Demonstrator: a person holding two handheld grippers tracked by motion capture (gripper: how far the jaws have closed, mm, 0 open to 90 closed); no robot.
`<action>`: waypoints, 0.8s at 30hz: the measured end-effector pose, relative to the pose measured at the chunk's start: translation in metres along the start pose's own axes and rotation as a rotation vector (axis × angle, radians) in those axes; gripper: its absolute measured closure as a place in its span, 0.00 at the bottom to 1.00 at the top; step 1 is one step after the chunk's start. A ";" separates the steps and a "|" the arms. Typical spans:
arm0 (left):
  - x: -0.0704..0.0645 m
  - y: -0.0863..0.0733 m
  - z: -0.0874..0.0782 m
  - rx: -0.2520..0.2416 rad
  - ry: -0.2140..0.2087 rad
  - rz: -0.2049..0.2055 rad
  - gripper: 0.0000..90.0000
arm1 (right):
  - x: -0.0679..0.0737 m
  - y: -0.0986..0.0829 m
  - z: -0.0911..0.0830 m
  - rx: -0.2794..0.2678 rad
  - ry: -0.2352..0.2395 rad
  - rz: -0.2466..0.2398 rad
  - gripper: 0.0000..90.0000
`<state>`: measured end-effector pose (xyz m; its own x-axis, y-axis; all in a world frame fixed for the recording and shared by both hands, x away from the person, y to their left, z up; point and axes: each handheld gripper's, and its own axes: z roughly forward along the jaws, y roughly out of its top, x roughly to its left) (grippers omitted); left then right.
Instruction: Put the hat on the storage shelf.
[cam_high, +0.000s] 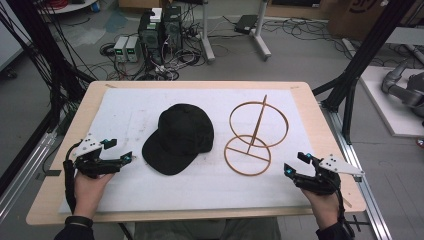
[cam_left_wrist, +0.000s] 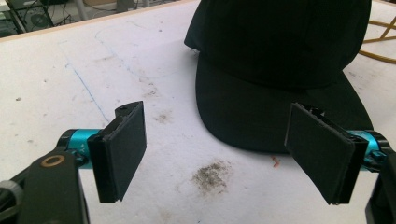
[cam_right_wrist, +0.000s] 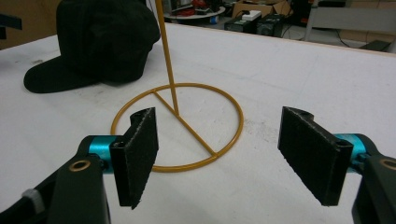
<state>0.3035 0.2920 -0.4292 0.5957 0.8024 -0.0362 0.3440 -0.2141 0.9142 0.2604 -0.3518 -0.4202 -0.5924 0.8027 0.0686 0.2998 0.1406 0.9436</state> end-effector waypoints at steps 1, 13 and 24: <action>0.000 0.000 0.000 0.000 0.001 0.001 0.23 | 0.000 0.000 0.000 0.004 -0.001 -0.001 0.32; 0.001 0.001 0.002 0.003 0.001 -0.002 0.23 | 0.014 0.007 0.001 -0.009 0.053 -0.016 0.32; 0.001 0.001 0.003 0.006 0.000 -0.002 0.23 | 0.053 0.021 0.015 -0.018 0.143 -0.089 0.29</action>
<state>0.3061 0.2909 -0.4297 0.5951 0.8028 -0.0380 0.3492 -0.2157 0.9119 0.2465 -0.2979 -0.4020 -0.7165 0.6970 0.0289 0.2286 0.1955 0.9537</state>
